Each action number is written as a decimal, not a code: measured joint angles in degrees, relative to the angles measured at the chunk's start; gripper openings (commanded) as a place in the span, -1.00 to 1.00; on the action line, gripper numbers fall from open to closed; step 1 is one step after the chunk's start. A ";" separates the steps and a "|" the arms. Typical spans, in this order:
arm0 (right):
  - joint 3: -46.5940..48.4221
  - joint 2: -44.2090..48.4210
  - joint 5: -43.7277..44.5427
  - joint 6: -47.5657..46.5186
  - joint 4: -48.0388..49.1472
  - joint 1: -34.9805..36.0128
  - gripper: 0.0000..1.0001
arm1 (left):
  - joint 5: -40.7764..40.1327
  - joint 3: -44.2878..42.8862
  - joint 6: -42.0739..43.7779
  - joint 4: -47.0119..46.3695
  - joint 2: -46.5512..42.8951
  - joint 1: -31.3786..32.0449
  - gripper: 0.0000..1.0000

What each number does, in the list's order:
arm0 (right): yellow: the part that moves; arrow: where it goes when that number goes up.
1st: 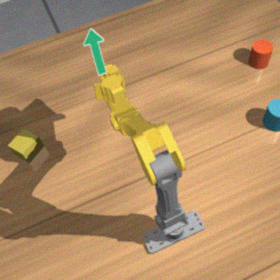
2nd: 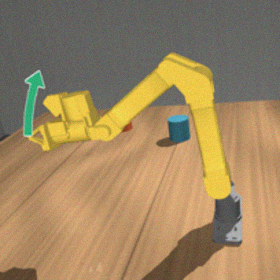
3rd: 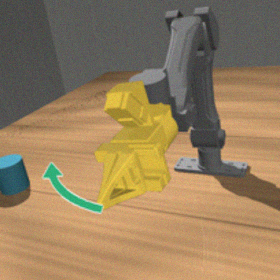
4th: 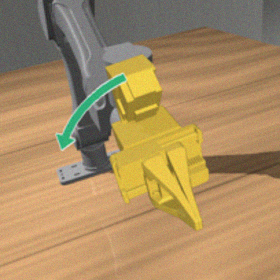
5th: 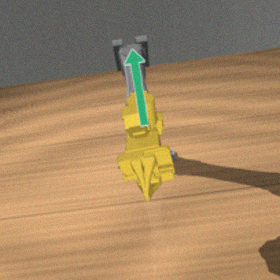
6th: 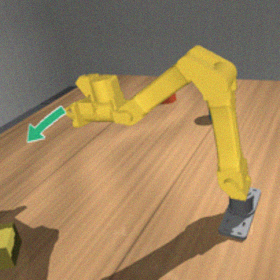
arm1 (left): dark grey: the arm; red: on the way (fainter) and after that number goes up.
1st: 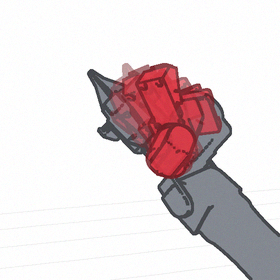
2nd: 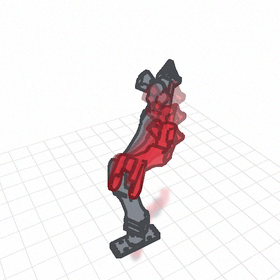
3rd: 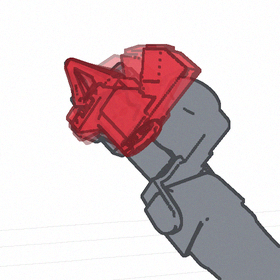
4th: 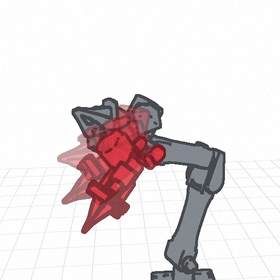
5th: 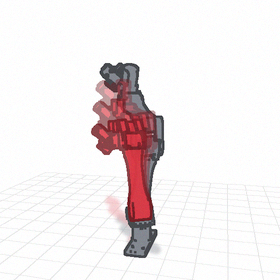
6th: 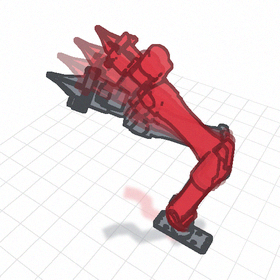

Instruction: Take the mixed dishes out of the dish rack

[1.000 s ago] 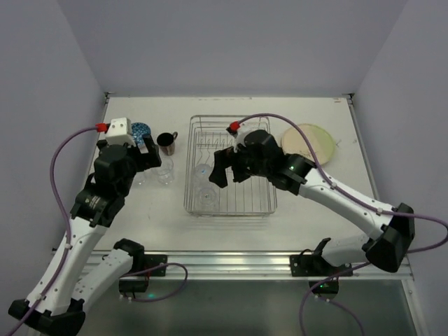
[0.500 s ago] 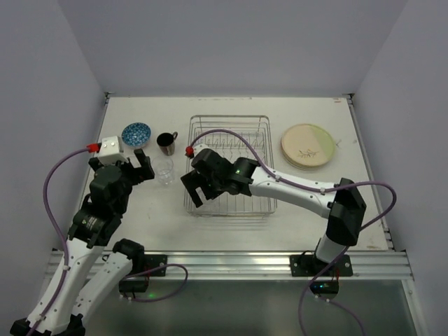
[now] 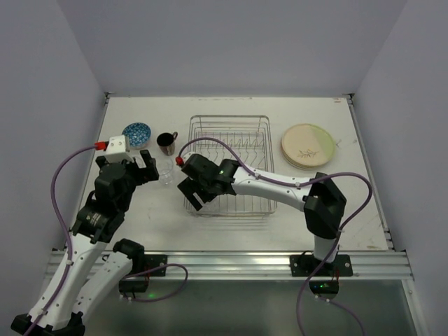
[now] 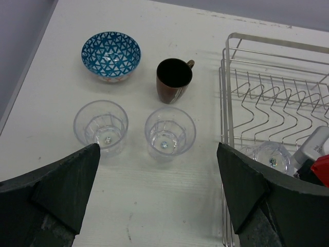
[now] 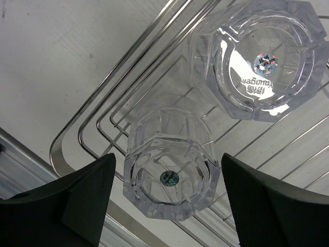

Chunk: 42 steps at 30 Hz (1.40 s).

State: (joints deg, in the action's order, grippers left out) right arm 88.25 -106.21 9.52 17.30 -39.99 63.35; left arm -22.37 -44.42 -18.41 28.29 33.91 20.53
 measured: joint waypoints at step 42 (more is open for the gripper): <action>-24.09 57.07 -20.61 9.27 20.46 -27.96 -1.00 | 61.55 10.54 -32.30 -61.51 17.33 2.89 1.00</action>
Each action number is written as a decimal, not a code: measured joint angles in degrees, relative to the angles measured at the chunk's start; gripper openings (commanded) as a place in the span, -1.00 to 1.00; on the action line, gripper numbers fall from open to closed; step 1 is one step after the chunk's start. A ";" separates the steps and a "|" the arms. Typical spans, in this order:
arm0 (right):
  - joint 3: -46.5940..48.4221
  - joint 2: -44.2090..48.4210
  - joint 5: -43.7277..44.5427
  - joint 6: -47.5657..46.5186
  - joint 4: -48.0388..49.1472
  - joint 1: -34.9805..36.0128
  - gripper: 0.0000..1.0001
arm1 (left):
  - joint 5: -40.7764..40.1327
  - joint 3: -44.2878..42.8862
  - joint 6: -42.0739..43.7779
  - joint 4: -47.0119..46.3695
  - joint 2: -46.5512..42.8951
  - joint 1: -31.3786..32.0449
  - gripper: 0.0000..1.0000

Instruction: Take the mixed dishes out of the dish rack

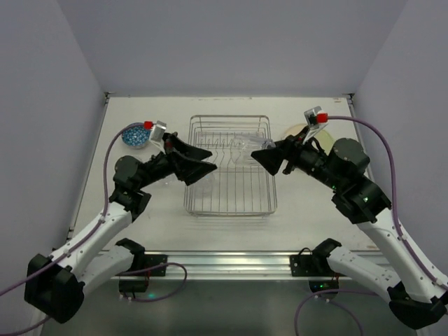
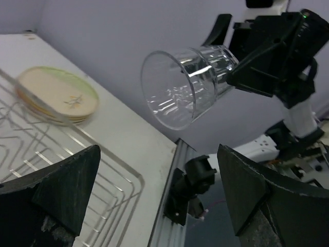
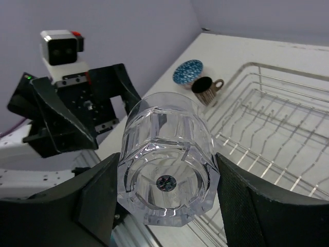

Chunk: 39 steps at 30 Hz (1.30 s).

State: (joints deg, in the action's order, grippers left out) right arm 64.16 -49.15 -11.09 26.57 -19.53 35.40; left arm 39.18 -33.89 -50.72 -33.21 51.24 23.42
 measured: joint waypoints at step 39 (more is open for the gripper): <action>-5.73 0.72 6.78 0.00 2.56 -2.47 0.98 | -42.60 -37.13 22.91 56.68 4.04 14.34 -1.00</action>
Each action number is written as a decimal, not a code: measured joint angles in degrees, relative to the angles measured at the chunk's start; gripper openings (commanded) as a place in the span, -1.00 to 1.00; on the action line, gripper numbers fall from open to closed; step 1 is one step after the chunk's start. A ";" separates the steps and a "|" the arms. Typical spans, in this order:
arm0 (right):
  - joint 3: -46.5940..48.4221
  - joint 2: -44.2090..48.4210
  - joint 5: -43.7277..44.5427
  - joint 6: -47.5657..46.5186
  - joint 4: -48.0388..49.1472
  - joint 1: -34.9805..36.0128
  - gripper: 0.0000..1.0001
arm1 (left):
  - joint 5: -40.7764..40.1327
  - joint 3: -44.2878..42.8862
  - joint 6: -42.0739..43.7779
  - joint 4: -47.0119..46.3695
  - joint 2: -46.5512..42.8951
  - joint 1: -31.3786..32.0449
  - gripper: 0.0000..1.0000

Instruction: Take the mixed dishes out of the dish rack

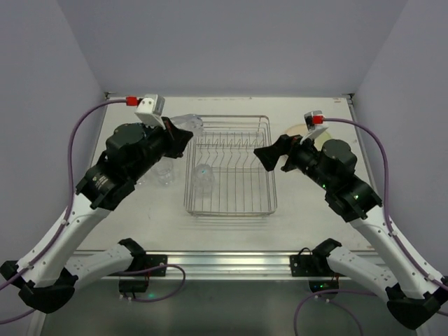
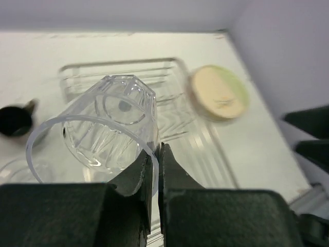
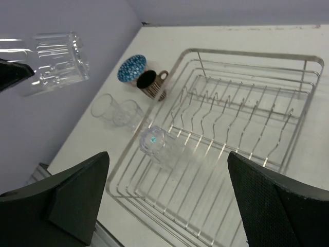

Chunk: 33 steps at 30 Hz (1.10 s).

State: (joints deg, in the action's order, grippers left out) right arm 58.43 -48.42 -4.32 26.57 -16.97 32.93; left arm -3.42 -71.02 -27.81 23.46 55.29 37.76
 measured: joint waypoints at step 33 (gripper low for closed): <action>0.39 -2.91 3.58 -4.85 -5.79 0.00 0.98 | -9.51 16.20 2.51 29.70 21.70 -7.37 -0.99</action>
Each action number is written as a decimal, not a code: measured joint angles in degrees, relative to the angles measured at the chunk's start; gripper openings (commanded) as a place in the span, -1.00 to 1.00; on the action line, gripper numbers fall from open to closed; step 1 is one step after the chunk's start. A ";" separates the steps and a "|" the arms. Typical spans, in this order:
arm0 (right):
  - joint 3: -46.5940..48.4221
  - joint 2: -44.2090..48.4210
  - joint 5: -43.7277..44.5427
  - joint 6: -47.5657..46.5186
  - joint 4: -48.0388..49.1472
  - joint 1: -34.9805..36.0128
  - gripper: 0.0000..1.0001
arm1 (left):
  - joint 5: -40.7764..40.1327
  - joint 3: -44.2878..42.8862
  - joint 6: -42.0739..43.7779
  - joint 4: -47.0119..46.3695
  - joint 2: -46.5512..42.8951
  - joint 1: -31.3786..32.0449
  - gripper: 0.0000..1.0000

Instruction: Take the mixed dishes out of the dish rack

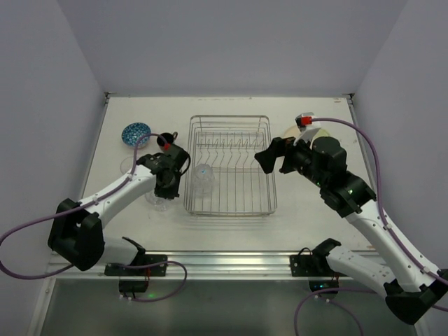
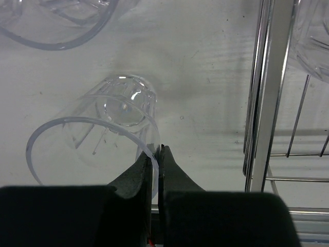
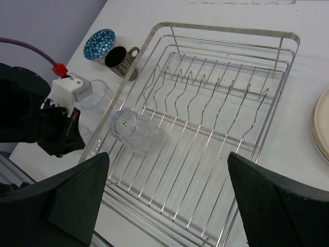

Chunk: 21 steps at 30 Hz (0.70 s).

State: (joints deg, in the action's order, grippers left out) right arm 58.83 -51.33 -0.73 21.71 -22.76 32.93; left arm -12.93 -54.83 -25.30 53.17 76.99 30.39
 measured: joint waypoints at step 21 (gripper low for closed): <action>-0.02 -1.33 -0.39 -0.37 -0.17 0.00 0.98 | 2.69 0.48 2.23 -3.17 3.82 -0.74 -0.16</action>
State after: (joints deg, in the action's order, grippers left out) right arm 58.81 -52.66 -1.13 21.34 -22.94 32.93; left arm -10.24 -54.35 -23.07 50.00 80.82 29.65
